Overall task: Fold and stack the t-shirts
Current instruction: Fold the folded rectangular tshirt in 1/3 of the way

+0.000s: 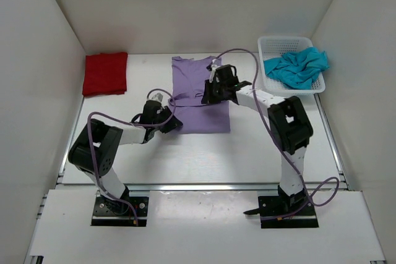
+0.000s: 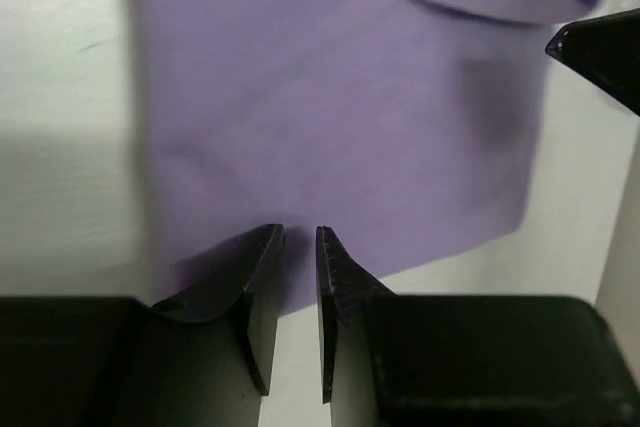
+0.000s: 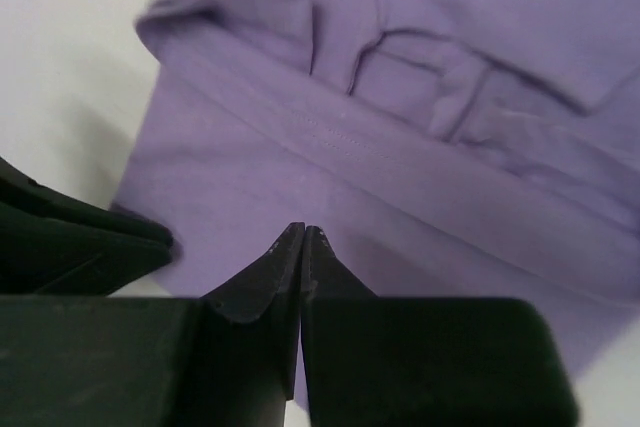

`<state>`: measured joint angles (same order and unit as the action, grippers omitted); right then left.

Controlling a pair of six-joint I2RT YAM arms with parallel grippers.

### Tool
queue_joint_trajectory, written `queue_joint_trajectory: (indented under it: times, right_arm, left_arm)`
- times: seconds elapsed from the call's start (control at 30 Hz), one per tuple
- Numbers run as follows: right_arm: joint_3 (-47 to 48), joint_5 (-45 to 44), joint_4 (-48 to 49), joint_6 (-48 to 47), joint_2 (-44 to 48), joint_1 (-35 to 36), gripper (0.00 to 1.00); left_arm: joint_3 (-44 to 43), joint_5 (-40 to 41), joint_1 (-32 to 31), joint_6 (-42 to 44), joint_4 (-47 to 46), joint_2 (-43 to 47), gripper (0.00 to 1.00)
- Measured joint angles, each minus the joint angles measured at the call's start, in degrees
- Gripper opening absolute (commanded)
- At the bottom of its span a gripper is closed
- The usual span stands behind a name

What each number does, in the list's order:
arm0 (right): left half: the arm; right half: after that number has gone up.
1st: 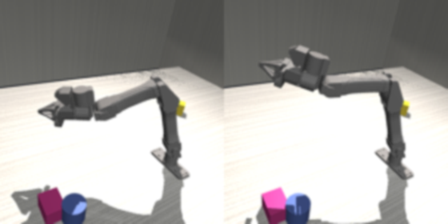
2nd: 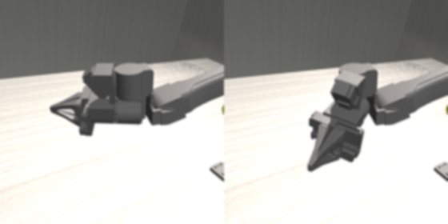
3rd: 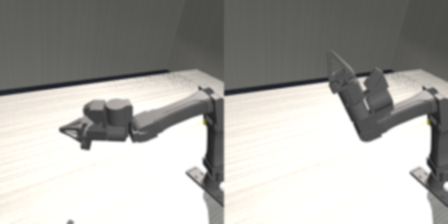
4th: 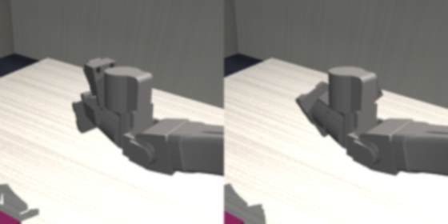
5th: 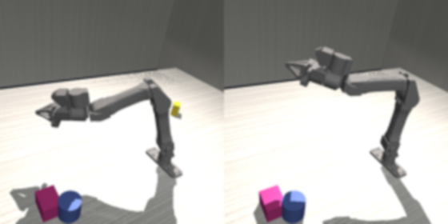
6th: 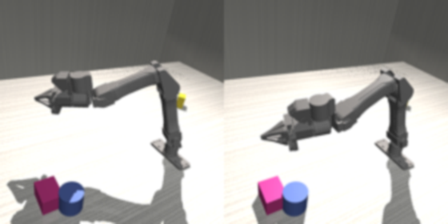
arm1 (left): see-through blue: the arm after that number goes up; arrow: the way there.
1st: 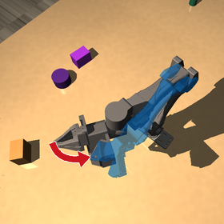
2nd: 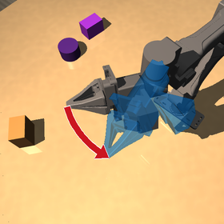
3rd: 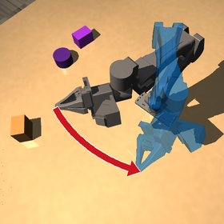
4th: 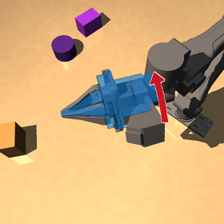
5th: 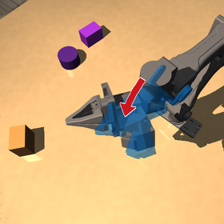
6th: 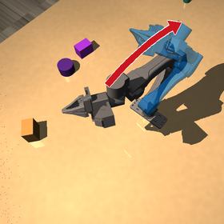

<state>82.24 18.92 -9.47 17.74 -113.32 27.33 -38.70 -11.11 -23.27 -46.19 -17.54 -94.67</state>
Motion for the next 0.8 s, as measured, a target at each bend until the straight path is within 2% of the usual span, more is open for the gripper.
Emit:
queue_joint_trajectory:
  times: [0.23,0.47,0.57,0.8]
  right_arm:
    - [8.3,-0.1,-4.7,-1.4,-10.8,2.7,0.00]
    - [13.9,-0.7,-5.7,-1.5,-15.4,2.8,0.00]
    - [12.5,-0.8,-5.3,-1.4,-15.2,3.0,0.00]
    - [-1.5,-0.4,-1.3,-0.3,-5.9,3.0,0.00]
  left_arm:
    - [3.9,-0.3,1.9,-1.0,-3.3,-0.5,0.30]
    - [7.0,-0.3,2.2,-0.8,-6.6,0.3,0.30]
    - [8.6,-0.3,2.3,-0.8,-7.6,1.3,0.30]
    - [10.1,-0.3,2.4,-0.5,-8.2,2.7,0.29]
